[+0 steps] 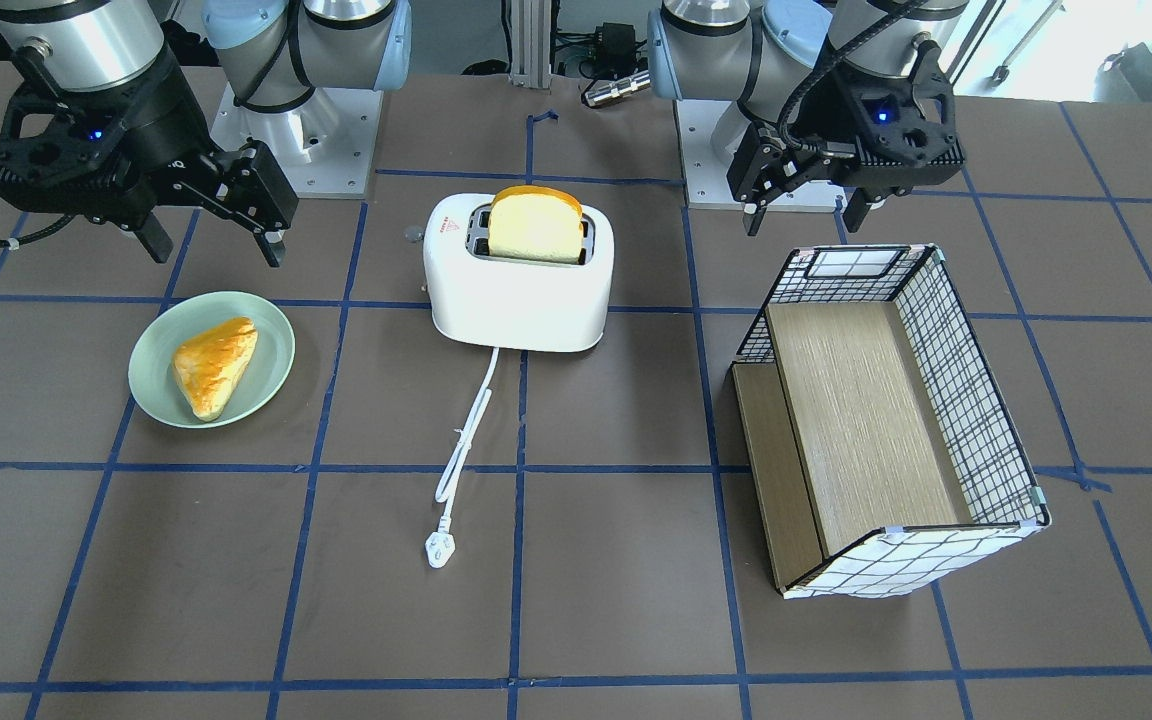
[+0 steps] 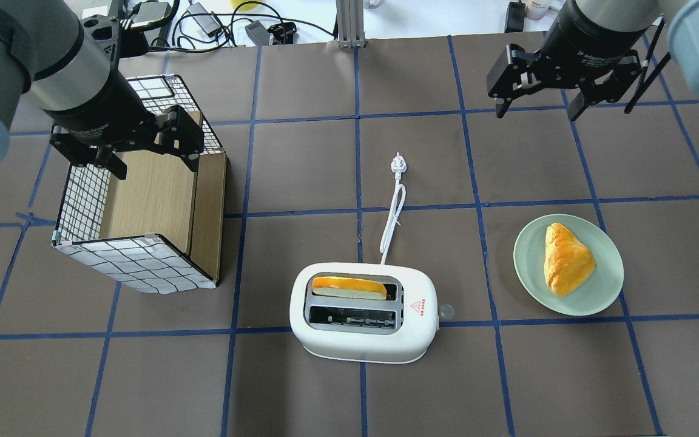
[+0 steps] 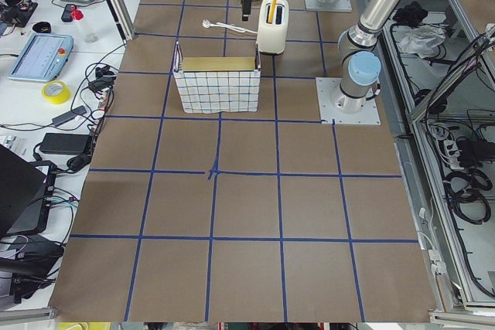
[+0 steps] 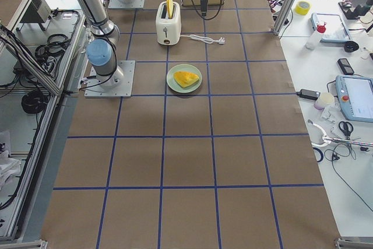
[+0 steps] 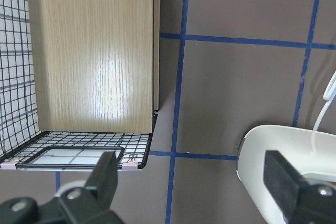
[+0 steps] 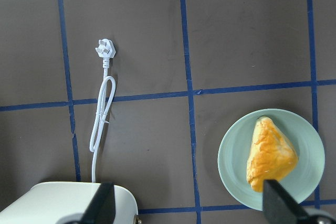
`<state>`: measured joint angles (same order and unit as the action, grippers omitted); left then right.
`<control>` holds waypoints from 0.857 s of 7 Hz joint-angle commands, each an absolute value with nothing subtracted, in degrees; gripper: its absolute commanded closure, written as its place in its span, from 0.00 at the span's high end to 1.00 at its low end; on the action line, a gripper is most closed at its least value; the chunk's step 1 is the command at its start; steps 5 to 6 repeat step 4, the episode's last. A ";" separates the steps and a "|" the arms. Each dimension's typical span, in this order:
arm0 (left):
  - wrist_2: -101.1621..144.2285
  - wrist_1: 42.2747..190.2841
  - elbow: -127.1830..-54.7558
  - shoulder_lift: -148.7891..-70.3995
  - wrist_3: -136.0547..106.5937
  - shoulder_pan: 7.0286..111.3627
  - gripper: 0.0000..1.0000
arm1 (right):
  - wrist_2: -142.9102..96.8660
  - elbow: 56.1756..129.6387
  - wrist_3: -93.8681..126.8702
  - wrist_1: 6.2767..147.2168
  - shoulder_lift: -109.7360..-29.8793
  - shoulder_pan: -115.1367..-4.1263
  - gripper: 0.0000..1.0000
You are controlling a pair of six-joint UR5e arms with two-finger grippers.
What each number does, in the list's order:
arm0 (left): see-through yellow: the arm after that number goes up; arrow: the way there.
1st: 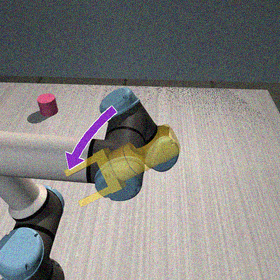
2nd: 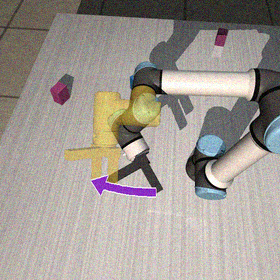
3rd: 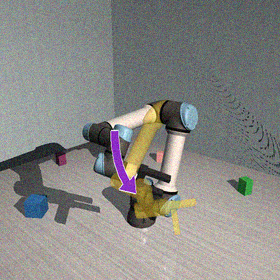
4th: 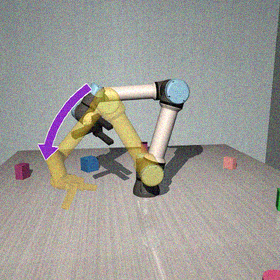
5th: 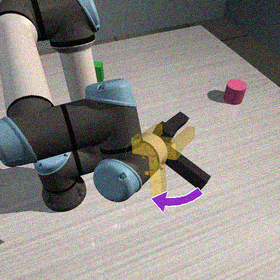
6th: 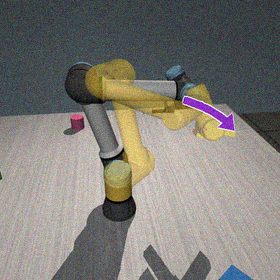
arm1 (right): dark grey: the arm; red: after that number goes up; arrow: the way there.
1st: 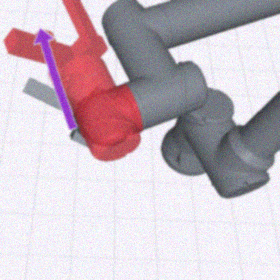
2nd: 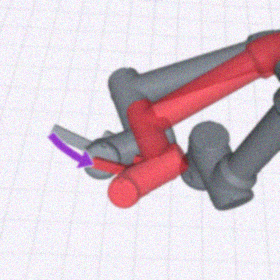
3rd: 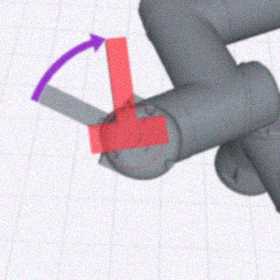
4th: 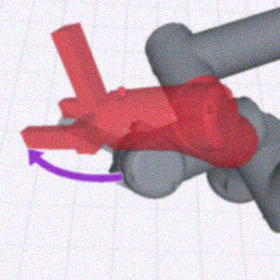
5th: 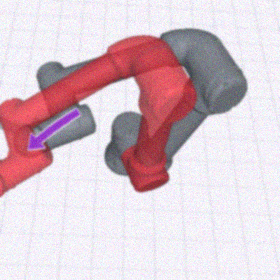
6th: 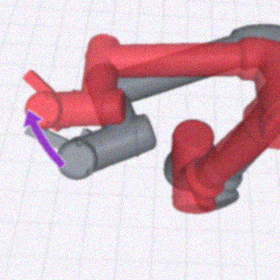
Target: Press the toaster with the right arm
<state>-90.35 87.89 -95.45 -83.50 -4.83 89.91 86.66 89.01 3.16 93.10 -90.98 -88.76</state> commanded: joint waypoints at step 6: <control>-90.35 87.89 -95.45 -83.50 -4.83 89.91 1.00 | 87.63 88.95 3.34 93.08 -91.14 -88.77 1.00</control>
